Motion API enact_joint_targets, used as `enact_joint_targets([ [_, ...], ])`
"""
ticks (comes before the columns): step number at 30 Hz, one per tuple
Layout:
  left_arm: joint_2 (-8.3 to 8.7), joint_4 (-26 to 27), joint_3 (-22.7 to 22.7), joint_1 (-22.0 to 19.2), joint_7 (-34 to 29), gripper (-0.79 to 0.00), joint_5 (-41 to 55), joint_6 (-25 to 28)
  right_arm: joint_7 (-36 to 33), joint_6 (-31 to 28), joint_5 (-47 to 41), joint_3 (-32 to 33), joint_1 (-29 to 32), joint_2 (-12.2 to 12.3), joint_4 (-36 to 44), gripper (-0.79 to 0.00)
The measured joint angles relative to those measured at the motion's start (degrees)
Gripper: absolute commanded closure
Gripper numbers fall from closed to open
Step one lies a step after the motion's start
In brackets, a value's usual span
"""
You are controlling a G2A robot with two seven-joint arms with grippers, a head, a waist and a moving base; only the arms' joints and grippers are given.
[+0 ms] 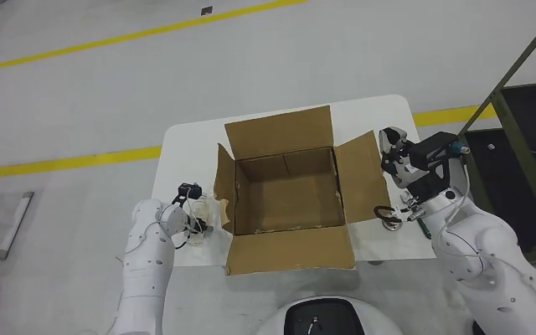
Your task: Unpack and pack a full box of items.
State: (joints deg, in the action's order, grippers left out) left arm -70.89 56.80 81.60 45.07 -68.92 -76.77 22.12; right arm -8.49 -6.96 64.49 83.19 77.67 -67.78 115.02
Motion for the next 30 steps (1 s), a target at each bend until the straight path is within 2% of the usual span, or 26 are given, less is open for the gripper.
enact_joint_targets([
  [1,0.02,-0.2,-0.1,-0.1,0.0,-0.720,0.0,-0.1,0.0,0.0,0.0,0.0,0.0,0.0,0.0,0.000],
  [3,0.07,-0.8,-0.5,-0.3,0.1,-0.708,0.2,-0.1,0.0,0.0,0.0,0.0,0.0,0.0,0.0,0.000],
  [5,0.10,-1.3,-0.6,-0.6,-0.1,-0.566,0.7,0.1,0.0,0.0,0.0,0.0,0.0,0.0,0.0,0.000],
  [6,0.15,-1.6,-0.8,-0.7,-0.1,-0.388,0.7,0.1,0.0,0.0,0.0,0.0,0.0,0.0,0.0,0.000],
  [8,0.19,-2.0,-1.1,-0.8,0.2,-0.326,0.6,0.1,0.0,0.0,0.0,0.0,0.0,0.0,0.0,0.000],
  [9,0.22,-2.3,-1.3,-0.9,0.4,-0.243,0.7,0.0,0.0,0.0,0.0,0.0,0.0,0.0,0.0,0.000],
  [10,0.25,-2.6,-1.4,-1.0,0.4,-0.197,0.6,-0.1,0.0,0.0,0.0,0.0,0.0,0.0,0.0,0.000],
  [11,0.25,-2.8,-1.7,-1.1,0.3,-0.105,0.5,-0.1,0.0,0.0,0.0,0.0,0.0,0.0,0.0,0.000],
  [13,0.25,-3.1,-2.3,-1.2,0.2,0.000,0.4,0.1,0.0,0.0,0.0,0.0,0.0,0.0,0.0,0.000],
  [17,0.43,-2.9,-2.5,-1.2,0.8,0.000,0.7,0.3,0.2,0.1,0.1,0.0,0.1,0.0,0.0,0.000],
  [18,0.53,-2.4,-2.4,-1.1,1.0,0.000,0.7,0.1,0.0,0.2,-0.1,0.1,0.2,0.0,-0.1,-0.148],
  [20,0.71,-1.4,-2.1,-0.7,1.2,0.000,0.6,-0.3,-1.2,0.2,-0.5,0.4,-0.1,0.0,-0.3,-0.622],
  [21,0.86,-0.7,-1.7,-0.4,1.1,0.000,0.8,-0.7,-2.6,0.4,-1.2,0.8,-0.5,0.0,-0.4,-0.785],
  [26,1.66,4.2,0.6,1.2,0.0,0.000,2.2,-1.0,-10.1,0.7,-4.1,2.5,-2.5,0.1,-0.4,-0.785],
  [30,2.36,10.6,2.9,3.6,-2.1,0.000,4.4,-0.8,-16.9,0.1,-4.7,3.8,-3.6,0.4,-0.8,-0.785],
])
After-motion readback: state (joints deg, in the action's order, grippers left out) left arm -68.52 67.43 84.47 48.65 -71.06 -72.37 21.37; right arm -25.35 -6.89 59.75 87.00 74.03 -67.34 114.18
